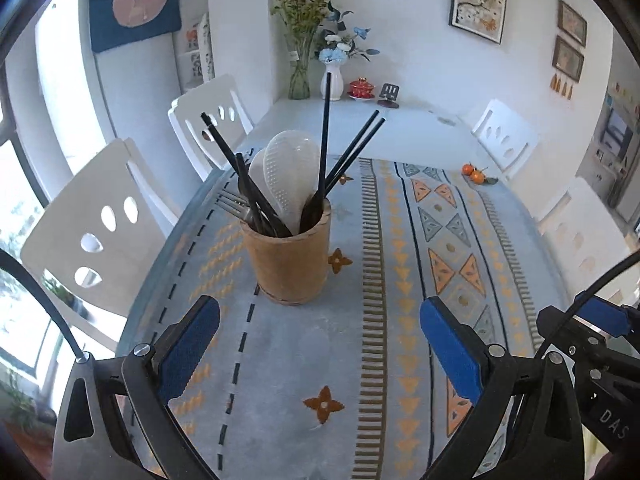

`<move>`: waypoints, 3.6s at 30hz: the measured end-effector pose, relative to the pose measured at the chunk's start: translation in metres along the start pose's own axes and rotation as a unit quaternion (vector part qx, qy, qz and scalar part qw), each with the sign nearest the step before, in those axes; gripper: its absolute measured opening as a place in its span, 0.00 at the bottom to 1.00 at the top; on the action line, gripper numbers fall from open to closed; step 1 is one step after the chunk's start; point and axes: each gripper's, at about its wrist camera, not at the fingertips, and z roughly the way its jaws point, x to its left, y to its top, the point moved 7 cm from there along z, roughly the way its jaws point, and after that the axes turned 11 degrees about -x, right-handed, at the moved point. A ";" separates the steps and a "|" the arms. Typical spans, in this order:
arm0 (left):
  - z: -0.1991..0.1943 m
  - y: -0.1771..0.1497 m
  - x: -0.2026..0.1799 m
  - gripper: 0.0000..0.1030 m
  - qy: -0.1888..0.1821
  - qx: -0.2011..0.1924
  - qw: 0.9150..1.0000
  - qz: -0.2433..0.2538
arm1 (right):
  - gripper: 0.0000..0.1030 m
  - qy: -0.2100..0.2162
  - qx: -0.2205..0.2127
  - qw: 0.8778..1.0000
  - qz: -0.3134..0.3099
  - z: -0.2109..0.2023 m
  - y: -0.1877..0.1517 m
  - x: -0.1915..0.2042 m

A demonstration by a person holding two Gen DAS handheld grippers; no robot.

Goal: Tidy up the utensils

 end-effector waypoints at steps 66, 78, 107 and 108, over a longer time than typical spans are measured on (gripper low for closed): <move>0.027 -0.008 -0.012 0.98 -0.060 0.035 0.997 0.034 | 0.48 -0.020 0.102 0.992 0.071 0.046 -0.027 -0.002; 0.029 -0.010 -0.010 0.98 -0.055 0.034 0.997 0.036 | 0.48 -0.019 0.111 0.991 0.068 0.052 -0.031 0.001; 0.051 -0.010 -0.003 0.98 -0.027 0.036 0.997 0.056 | 0.48 -0.013 0.044 0.996 0.073 0.050 -0.003 0.000; 0.052 -0.010 -0.003 0.98 -0.025 0.035 0.997 0.058 | 0.48 -0.016 0.036 0.997 0.067 0.051 -0.003 -0.001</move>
